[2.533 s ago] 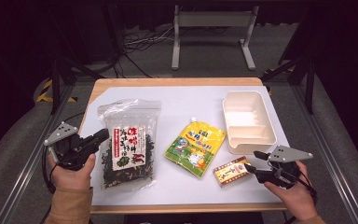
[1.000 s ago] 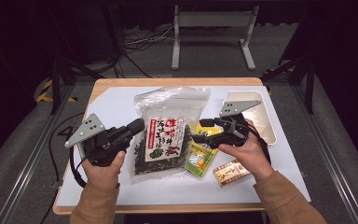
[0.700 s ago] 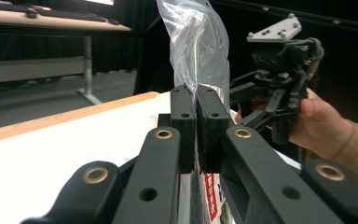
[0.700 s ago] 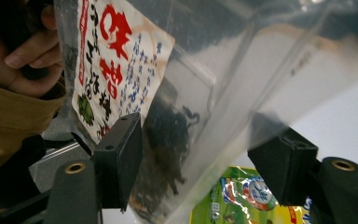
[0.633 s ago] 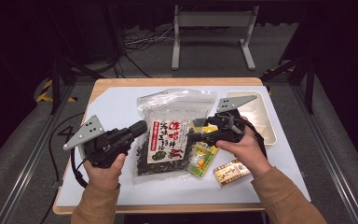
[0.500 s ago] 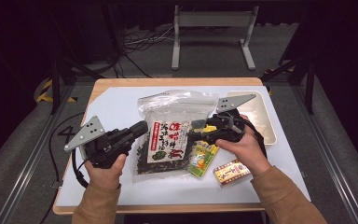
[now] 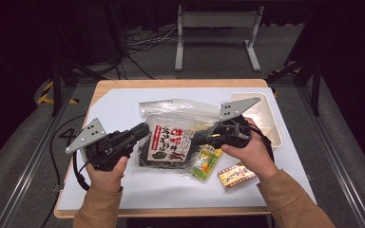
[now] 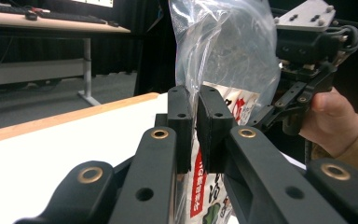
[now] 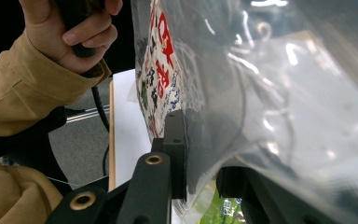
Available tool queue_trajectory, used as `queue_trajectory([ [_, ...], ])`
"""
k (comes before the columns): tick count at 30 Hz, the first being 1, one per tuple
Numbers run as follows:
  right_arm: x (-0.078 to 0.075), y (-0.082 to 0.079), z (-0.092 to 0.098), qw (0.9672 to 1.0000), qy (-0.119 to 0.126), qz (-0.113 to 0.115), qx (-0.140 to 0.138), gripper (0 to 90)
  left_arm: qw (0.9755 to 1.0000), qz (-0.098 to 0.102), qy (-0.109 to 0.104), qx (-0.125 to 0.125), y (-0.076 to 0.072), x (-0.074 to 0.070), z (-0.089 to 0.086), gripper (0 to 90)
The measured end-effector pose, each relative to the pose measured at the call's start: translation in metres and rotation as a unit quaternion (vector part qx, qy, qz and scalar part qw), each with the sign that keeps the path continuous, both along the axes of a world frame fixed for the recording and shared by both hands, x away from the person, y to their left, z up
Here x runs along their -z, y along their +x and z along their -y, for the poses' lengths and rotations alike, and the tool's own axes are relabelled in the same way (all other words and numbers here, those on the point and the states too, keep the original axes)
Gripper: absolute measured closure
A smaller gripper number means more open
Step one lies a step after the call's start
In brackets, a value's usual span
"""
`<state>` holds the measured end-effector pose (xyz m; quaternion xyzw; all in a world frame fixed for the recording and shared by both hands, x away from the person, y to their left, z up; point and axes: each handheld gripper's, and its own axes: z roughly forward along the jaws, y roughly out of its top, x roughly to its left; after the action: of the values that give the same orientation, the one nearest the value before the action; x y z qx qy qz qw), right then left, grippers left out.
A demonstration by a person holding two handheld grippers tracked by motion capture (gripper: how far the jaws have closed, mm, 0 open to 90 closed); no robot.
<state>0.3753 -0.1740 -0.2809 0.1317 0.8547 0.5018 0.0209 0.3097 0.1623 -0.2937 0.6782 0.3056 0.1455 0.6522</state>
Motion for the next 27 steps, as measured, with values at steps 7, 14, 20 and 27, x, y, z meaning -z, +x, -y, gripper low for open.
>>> queue_trajectory([
  [7,-0.008,-0.003,0.0,0.9999,-0.005,0.01,0.008,78.7,1.0,-0.004,-0.002,-0.005,0.002,0.001,-0.001,82.6],
  [14,-0.019,-0.007,0.002,0.9997,-0.016,0.01,0.014,79.4,0.9999,-0.008,0.007,-0.009,0.002,0.001,-0.002,77.8],
  [20,-0.03,-0.01,0.007,0.9989,-0.031,0.028,0.024,79.3,0.9996,-0.013,0.016,-0.017,0.005,0.003,-0.004,72.9],
  [27,-0.042,-0.01,0.022,0.9973,-0.032,0.042,0.052,79.3,0.9982,-0.028,0.039,-0.035,0.015,0.016,-0.007,70.3],
])
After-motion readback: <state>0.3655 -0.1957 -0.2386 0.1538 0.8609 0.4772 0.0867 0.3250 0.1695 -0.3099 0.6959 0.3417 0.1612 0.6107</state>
